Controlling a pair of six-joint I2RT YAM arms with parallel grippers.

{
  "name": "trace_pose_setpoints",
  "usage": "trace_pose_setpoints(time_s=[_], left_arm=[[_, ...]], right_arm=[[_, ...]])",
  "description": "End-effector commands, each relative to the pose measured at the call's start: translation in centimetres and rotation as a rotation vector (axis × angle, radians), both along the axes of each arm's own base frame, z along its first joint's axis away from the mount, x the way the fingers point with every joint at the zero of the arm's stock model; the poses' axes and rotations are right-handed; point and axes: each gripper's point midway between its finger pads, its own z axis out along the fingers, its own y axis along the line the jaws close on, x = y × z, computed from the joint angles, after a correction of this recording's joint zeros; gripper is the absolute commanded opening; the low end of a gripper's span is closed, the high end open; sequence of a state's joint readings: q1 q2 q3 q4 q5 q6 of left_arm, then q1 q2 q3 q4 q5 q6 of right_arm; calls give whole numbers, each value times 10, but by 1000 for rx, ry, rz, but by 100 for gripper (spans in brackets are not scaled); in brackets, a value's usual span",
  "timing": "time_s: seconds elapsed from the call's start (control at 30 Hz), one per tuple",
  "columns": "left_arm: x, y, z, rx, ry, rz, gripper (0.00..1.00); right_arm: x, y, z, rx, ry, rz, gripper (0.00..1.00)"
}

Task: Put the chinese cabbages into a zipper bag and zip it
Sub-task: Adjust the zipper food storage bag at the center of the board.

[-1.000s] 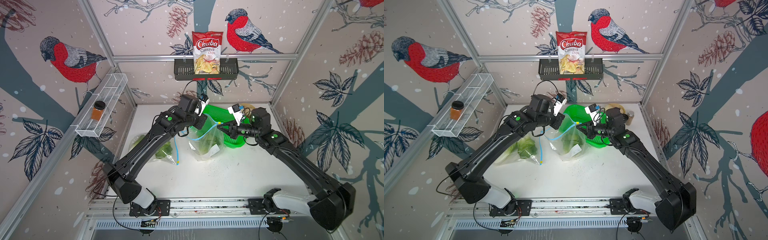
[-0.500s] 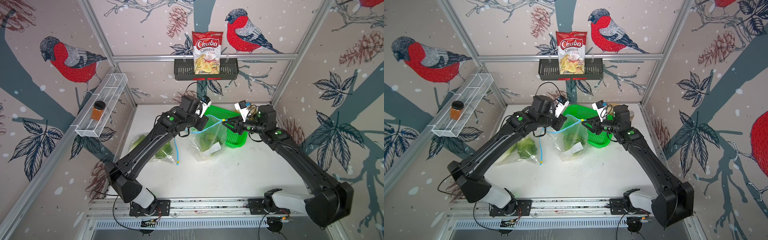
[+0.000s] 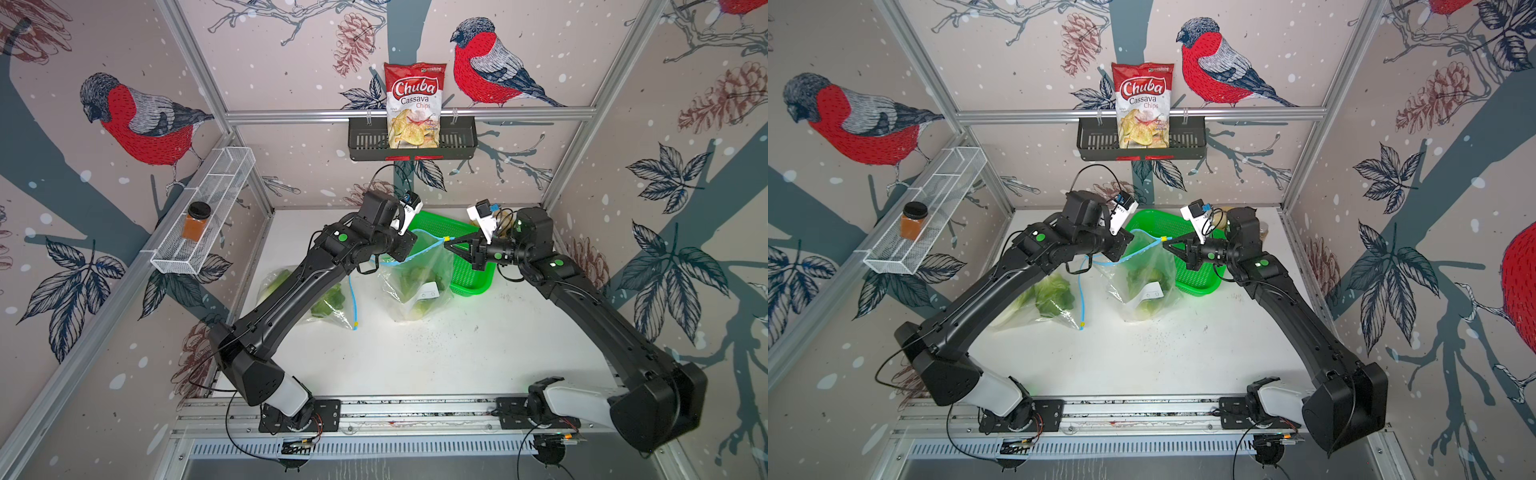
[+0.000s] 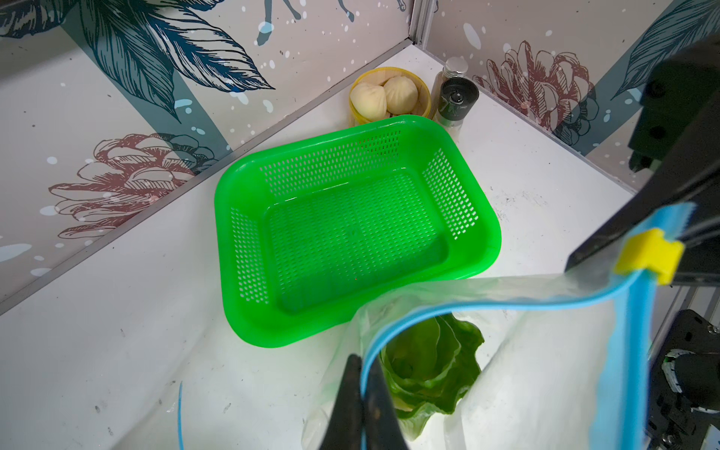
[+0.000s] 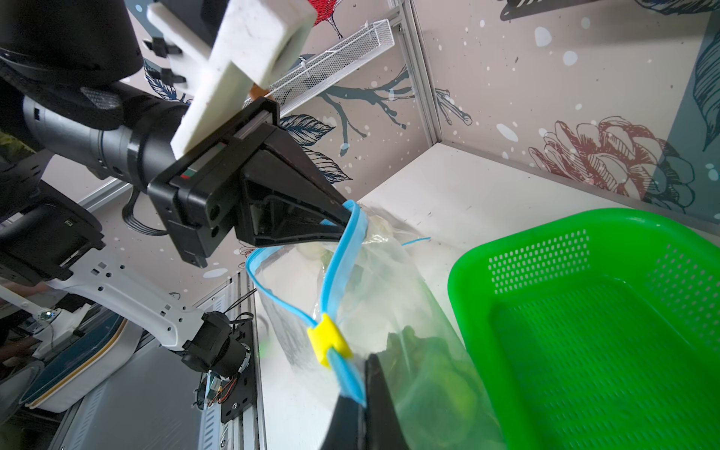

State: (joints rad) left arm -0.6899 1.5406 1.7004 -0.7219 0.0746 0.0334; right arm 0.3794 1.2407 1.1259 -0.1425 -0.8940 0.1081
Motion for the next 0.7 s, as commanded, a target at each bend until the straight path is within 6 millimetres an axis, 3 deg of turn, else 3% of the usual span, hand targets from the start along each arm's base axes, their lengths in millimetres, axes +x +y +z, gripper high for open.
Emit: trace_pose_setpoints(time_s=[0.0,0.17,0.27,0.4,0.57,0.67], left_arm=[[3,-1,7,-15,-31,1,0],[1,5,24,-32,-77,12,1],[-4,13,44,-54,-131,23,22],[-20,15,70,-105,-181,-32,33],[-49,-4,104,-240,-211,-196,39],[-57,-22,104,-247,-195,-282,39]], right_arm=[[-3,1,10,18,-18,12,0],[-5,-1,18,20,-27,4,0],[-5,-3,16,9,-24,-2,0],[-5,-2,17,1,-23,8,0],[-5,1,19,-15,-37,23,0],[-7,3,19,-21,-49,36,0]])
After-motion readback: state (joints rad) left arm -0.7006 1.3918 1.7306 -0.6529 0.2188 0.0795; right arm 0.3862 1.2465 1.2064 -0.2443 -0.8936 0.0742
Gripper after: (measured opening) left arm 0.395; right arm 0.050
